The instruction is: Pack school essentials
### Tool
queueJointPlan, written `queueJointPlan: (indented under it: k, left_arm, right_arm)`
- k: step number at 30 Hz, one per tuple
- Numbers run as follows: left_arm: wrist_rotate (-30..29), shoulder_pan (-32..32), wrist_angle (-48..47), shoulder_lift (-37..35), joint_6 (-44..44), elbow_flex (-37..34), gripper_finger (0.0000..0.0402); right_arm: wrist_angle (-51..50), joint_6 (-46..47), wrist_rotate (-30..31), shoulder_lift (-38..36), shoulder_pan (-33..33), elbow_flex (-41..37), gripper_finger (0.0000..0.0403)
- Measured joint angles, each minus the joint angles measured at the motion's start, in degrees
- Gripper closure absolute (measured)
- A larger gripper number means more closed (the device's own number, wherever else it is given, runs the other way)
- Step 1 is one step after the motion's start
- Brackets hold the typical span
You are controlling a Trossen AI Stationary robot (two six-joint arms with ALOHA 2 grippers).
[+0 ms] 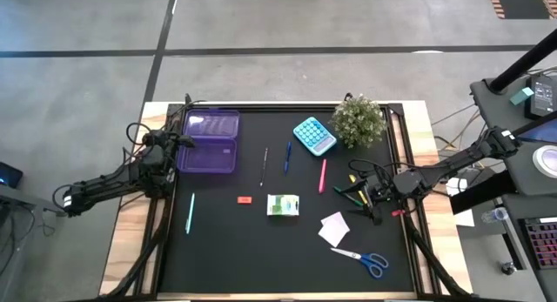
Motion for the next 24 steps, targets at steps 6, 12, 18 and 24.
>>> queueJointPlan:
  k: [6,12,18,24]
  left_arm:
    - [0.0,0.0,0.0,0.0,0.0,0.0,0.0402]
    - [0.0,0.0,0.0,0.0,0.0,0.0,0.0402]
    - [0.0,0.0,0.0,0.0,0.0,0.0,0.0402]
    - [0.0,0.0,0.0,0.0,0.0,0.0,0.0402]
  right_arm:
    - [0.0,0.0,0.0,0.0,0.0,0.0,0.0075]
    - [0.0,0.0,0.0,0.0,0.0,0.0,0.0075]
    - [1.0,-0.6,0.1,0.0,0.0,0.0,0.0075]
    - [9.5,-0.2,0.2,0.0,0.0,0.0,0.0075]
